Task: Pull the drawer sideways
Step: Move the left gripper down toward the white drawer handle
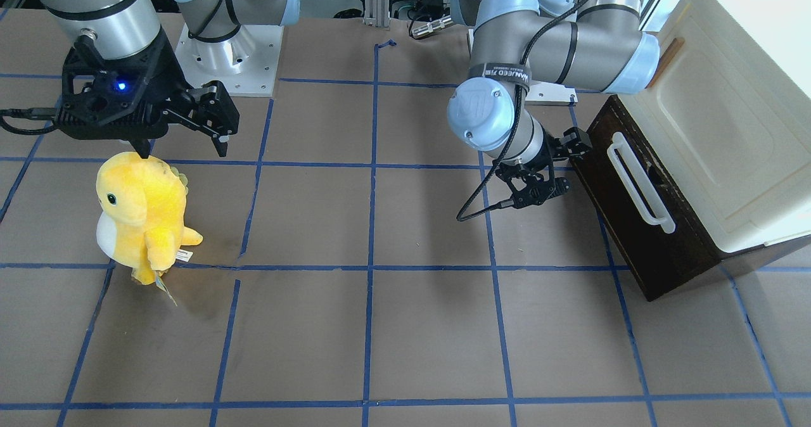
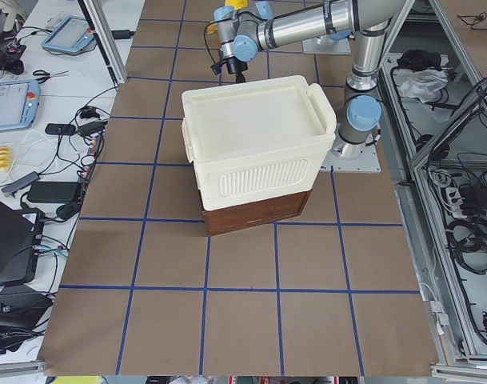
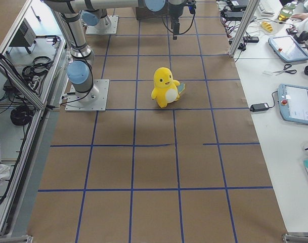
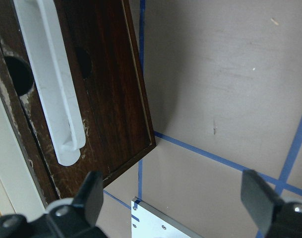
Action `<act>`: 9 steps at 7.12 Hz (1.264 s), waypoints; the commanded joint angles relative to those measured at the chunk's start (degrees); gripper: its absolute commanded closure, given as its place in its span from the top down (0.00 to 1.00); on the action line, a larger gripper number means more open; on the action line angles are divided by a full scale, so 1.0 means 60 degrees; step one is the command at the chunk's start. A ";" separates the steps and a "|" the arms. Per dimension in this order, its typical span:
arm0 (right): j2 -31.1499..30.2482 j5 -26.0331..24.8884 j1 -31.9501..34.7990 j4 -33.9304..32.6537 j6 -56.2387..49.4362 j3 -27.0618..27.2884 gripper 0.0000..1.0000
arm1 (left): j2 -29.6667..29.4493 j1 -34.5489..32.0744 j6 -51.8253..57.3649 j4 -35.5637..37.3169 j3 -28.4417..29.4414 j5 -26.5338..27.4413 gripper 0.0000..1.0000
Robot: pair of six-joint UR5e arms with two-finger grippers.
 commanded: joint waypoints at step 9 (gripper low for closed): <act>0.0000 0.0000 0.0000 0.0000 0.0002 0.0000 1.00 | -0.1307 0.0833 -0.1173 -0.1521 -0.0456 0.4460 1.00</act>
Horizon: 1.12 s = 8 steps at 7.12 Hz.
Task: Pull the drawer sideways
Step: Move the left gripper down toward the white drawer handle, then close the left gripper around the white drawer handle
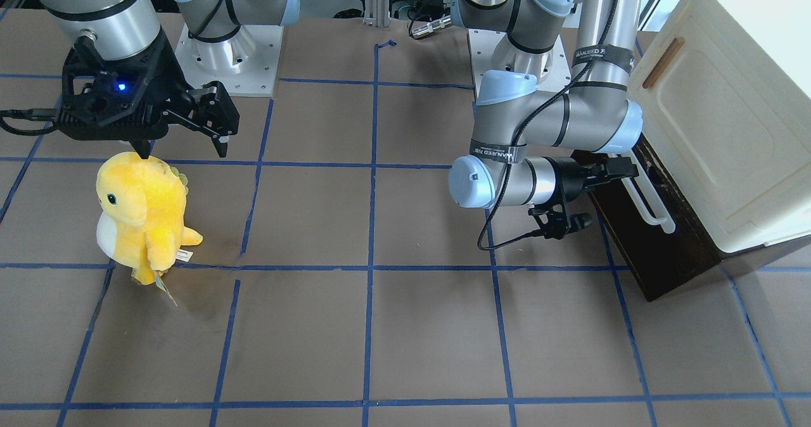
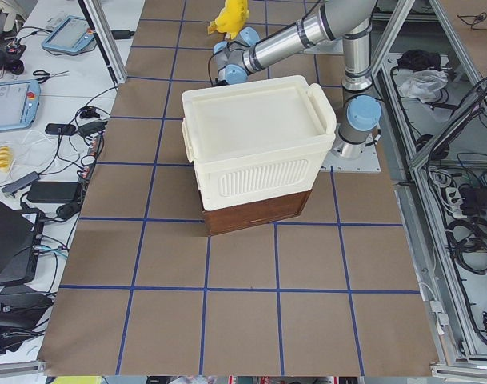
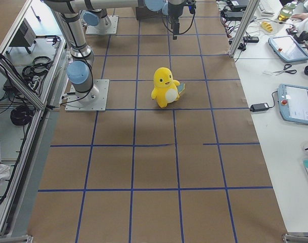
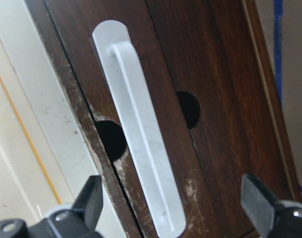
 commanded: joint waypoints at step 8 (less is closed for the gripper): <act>0.0000 0.0000 0.0000 0.0000 -0.0014 0.0000 1.00 | -0.0300 0.0280 -0.0695 -0.0026 -0.0272 0.0734 0.46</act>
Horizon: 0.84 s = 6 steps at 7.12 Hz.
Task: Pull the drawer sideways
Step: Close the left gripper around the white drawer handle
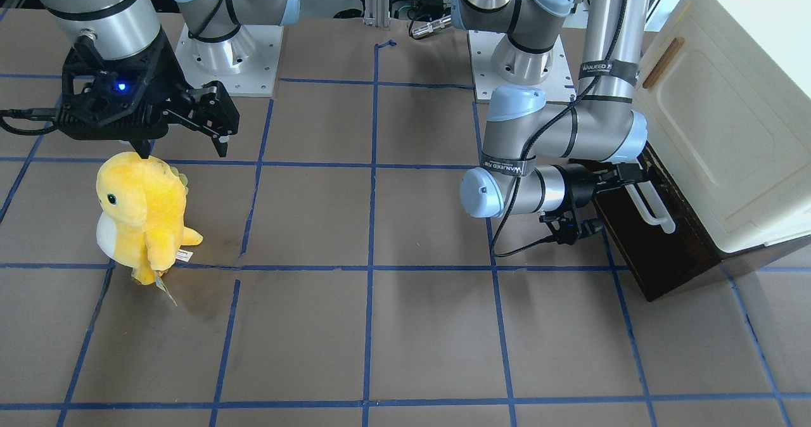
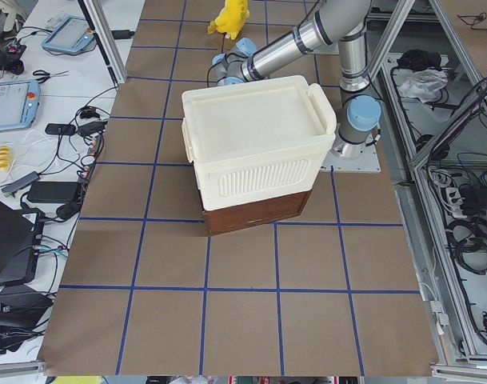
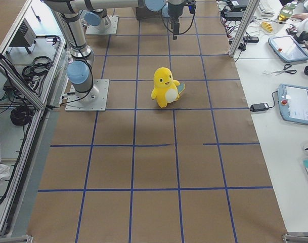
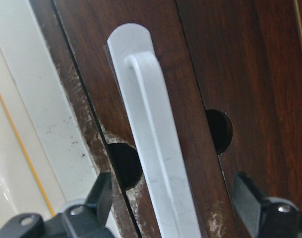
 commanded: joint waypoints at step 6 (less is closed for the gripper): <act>0.0000 0.0000 0.0000 0.0000 0.0003 0.0000 1.00 | -0.0010 0.0000 -0.0019 -0.0001 0.0001 0.0009 0.18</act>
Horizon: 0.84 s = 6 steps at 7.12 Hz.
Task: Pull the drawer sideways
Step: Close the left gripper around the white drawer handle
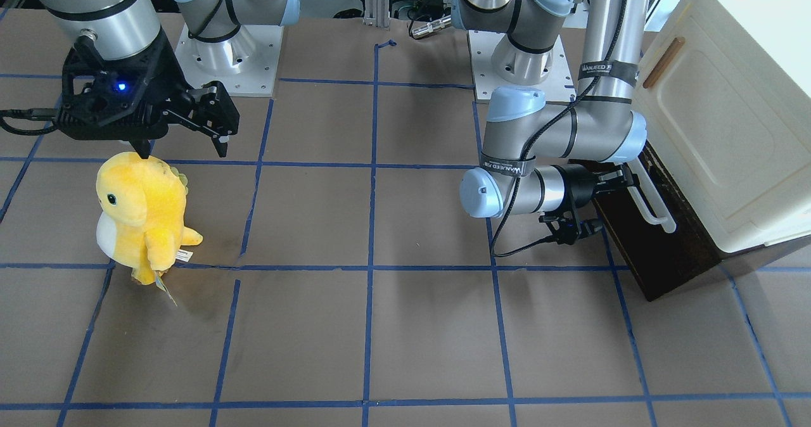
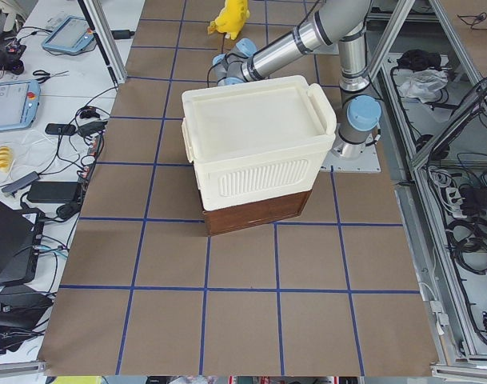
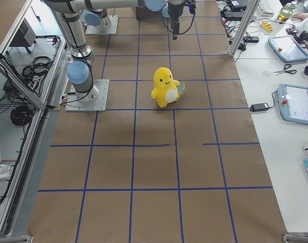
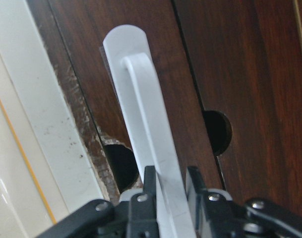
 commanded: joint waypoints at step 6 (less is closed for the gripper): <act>0.0000 0.0000 0.0000 0.0000 0.0000 0.0000 1.00 | -0.0029 -0.0204 0.0003 -0.0059 0.0085 -0.0061 0.14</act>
